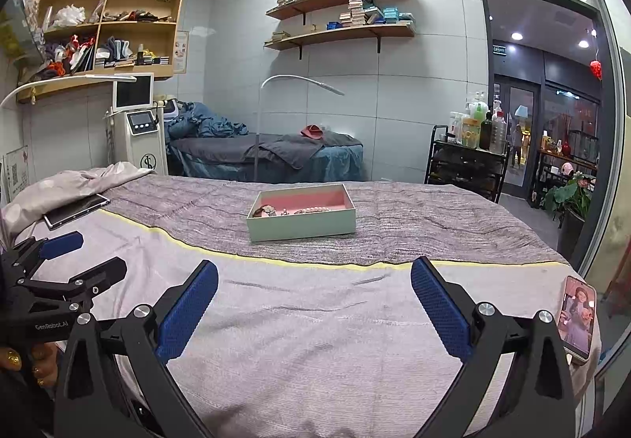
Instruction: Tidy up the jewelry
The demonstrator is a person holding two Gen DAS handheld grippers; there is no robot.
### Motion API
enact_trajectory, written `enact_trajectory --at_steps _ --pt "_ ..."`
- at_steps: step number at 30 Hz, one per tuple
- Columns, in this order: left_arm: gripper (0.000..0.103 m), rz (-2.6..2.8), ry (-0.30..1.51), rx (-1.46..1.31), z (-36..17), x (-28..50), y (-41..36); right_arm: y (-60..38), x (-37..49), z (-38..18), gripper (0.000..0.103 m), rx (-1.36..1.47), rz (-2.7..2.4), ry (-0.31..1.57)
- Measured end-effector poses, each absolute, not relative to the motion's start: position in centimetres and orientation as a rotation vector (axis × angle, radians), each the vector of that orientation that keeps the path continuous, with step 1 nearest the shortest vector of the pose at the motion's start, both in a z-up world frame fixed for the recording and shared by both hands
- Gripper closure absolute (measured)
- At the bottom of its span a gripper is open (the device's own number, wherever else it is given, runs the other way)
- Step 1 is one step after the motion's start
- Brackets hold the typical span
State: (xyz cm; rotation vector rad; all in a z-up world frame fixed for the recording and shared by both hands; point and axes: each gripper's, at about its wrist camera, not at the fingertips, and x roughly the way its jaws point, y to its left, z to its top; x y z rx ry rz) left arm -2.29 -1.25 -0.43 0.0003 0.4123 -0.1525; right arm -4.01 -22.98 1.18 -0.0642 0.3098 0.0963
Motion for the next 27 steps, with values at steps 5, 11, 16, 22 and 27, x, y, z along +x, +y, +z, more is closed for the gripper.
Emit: enact_trajectory --at_steps 5,11,16,22,27 --pt "0.006 -0.158 0.415 0.006 -0.5 -2.3 -1.4 -22.9 -4.0 0.9 0.007 -0.062 0.094 0.312" --pt "0.006 -0.151 0.409 0.009 -0.6 -2.5 -1.5 -22.6 -3.9 0.6 0.007 -0.057 0.091 0.313" --pt "0.006 -0.169 0.409 0.005 -0.5 -2.5 -1.5 -22.6 -3.9 0.5 0.007 -0.056 0.092 0.316" --pt "0.006 -0.161 0.428 0.013 -0.5 -2.1 -1.7 -22.6 -3.8 0.4 0.007 -0.056 0.090 0.320" --pt "0.006 -0.156 0.437 0.017 -0.5 -2.0 -1.9 -22.6 -3.6 0.2 0.007 -0.047 0.094 0.327"
